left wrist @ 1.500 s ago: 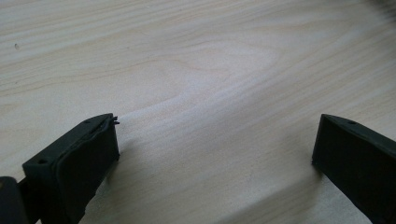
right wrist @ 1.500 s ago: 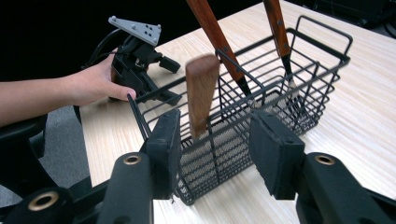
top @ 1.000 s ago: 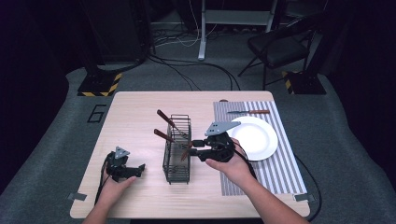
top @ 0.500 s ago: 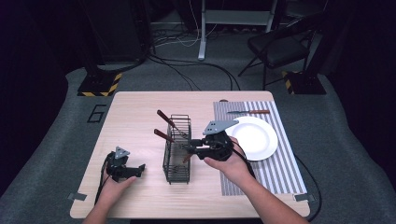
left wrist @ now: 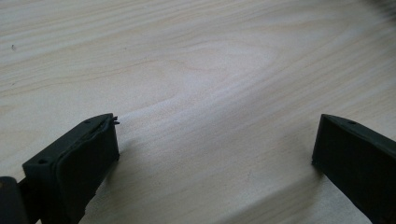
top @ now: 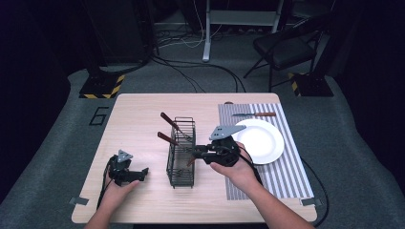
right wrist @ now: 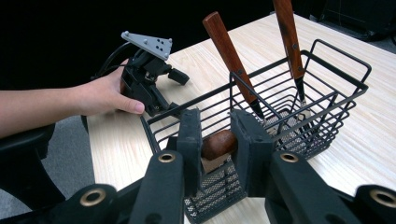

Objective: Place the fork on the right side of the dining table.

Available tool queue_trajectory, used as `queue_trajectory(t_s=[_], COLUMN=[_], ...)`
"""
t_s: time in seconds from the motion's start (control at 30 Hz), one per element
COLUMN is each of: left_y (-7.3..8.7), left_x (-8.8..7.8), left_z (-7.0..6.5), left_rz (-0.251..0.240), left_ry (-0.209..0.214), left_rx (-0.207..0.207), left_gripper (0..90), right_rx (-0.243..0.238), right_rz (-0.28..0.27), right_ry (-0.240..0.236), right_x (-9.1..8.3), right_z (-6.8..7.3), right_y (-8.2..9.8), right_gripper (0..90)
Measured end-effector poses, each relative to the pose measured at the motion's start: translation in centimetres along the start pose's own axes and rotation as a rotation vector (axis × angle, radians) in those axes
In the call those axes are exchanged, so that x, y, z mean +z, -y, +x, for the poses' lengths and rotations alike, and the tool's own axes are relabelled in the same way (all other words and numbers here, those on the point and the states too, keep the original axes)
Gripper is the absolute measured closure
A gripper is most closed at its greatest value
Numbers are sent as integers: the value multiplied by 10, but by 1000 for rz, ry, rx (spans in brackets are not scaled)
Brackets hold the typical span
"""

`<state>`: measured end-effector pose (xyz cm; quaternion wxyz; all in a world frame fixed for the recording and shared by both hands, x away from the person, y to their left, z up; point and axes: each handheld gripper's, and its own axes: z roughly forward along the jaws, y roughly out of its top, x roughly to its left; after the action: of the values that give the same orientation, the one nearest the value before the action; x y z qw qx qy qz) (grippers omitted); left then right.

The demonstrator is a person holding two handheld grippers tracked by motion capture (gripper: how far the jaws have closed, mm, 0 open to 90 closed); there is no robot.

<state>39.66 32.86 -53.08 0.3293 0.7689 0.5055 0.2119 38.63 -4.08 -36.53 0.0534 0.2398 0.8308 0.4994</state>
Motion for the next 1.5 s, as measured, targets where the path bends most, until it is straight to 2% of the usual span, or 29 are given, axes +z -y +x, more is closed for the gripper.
queue_trajectory(t_s=[0.57,0.77,0.97,1.3,1.5], left_y=[0,0,0,0,0], left_x=[0,0,0,0,0], left_z=[0,0,0,0,0], left_rz=[-1,-1,-1,-1,-2], left_ry=[0,0,0,0,0], left_rx=[0,0,-2,-1,0], left_gripper=[2,2,2,2,2], right_rx=[-8,2,-30,-43,-67], right_rz=[-28,-43,-49,-62,-65], right_ry=[23,13,13,16,22], right_x=[2,-1,-4,-16,-24], right_z=[4,5,8,13,17], right_y=[-15,-21,-27,-44,-55], right_gripper=[741,742,741,741,741])
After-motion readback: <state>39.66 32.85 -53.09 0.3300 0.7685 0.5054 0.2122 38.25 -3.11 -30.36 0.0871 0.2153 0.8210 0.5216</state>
